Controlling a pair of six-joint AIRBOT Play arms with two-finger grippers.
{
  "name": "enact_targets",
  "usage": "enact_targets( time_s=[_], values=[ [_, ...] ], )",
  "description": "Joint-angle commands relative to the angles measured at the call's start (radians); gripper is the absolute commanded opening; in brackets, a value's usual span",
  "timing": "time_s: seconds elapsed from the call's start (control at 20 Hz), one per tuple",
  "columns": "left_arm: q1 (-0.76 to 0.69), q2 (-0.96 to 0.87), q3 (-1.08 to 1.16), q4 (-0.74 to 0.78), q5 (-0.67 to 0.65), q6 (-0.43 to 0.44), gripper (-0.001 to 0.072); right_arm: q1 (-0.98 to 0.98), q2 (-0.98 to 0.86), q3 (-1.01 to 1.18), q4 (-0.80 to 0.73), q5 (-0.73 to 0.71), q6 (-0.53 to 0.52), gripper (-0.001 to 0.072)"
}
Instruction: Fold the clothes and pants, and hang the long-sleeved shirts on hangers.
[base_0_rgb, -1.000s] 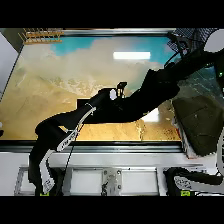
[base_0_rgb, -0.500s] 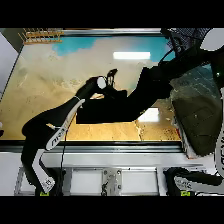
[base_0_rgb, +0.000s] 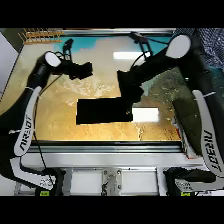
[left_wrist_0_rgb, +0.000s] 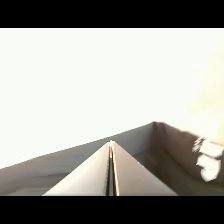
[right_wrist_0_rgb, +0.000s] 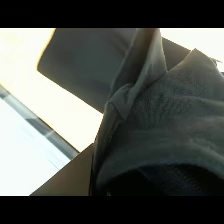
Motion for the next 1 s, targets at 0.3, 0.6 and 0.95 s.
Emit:
enact_targets(
  time_s=[0.3, 0.6, 0.95],
  values=[
    [0.241, 0.164, 0.001, 0.0, -0.094, 0.05, 0.0009, 0.33, -0.329, 0.001, 0.064, -0.502, -0.03, 0.0347],
    [0.306, 0.225, -0.003, 0.001, -0.1, 0.068, 0.0009, 0.416, -0.361, 0.001, 0.133, -0.587, -0.204, 0.0711],
    [0.269, 0.393, -0.359, -0.002, -0.03, 0.096, 0.0009, 0.139, -0.16, -0.274, -0.061, -0.385, -0.185, 0.0711]
  ],
)
